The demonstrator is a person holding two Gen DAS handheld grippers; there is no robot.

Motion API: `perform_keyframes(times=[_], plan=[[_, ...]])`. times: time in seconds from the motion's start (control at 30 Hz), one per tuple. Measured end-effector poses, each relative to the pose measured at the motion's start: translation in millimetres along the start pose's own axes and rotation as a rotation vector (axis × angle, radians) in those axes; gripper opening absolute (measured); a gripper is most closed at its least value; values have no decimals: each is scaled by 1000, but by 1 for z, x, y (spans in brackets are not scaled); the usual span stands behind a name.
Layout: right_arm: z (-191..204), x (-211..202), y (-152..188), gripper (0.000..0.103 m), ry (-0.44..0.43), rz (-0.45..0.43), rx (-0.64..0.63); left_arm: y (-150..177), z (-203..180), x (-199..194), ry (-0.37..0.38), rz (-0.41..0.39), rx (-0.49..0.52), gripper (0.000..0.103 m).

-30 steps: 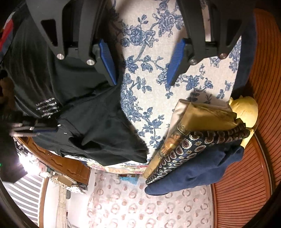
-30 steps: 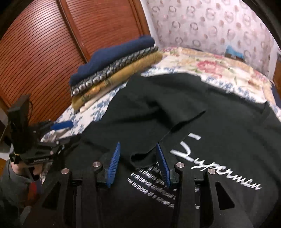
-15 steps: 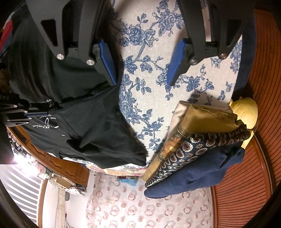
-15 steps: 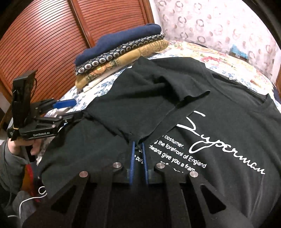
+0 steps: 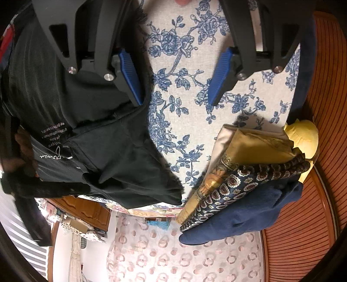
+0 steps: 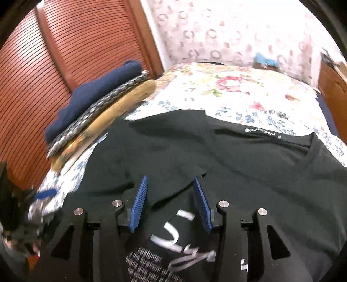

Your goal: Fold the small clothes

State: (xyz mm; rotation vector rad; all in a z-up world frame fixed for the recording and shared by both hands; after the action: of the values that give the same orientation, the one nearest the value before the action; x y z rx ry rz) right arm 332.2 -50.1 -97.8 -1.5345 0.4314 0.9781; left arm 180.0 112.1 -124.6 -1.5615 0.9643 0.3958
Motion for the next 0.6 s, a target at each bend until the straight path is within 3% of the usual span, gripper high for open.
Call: perform_keyframes(times=[0.1, 0.17, 0.23, 0.33, 0.43, 0.6], plan=[[-6, 16, -6, 45, 30, 37, 24, 0, -1, 0, 3, -1, -2, 62], [-7, 23, -5, 38, 47, 56, 14, 0, -1, 0, 3, -1, -2, 62], [-4, 25, -6, 16, 42, 52, -13, 0, -1, 0, 5, -2, -2, 62], [-1, 22, -8, 2, 49, 18, -46, -1, -1, 0, 19, 4, 2, 62], [-14, 14, -18, 1, 101, -48, -12, -2, 0, -1, 39, 1, -7, 62], [-23, 18, -25, 1, 122, -56, -9, -3, 4, -7, 28, -19, -21, 62]])
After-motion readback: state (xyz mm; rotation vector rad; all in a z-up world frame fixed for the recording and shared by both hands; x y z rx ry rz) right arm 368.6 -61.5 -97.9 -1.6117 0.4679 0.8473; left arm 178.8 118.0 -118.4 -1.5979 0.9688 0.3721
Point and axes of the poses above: each gripper's, at about its wrist camera, not at the fingertips, and x roughly the way its jaws point, z to its left, y to its underside, the point moved 6 cm from there along x, roughly the way its jaws point, and after that the axes turned 15 degrees about y, right-handed, at the moved point
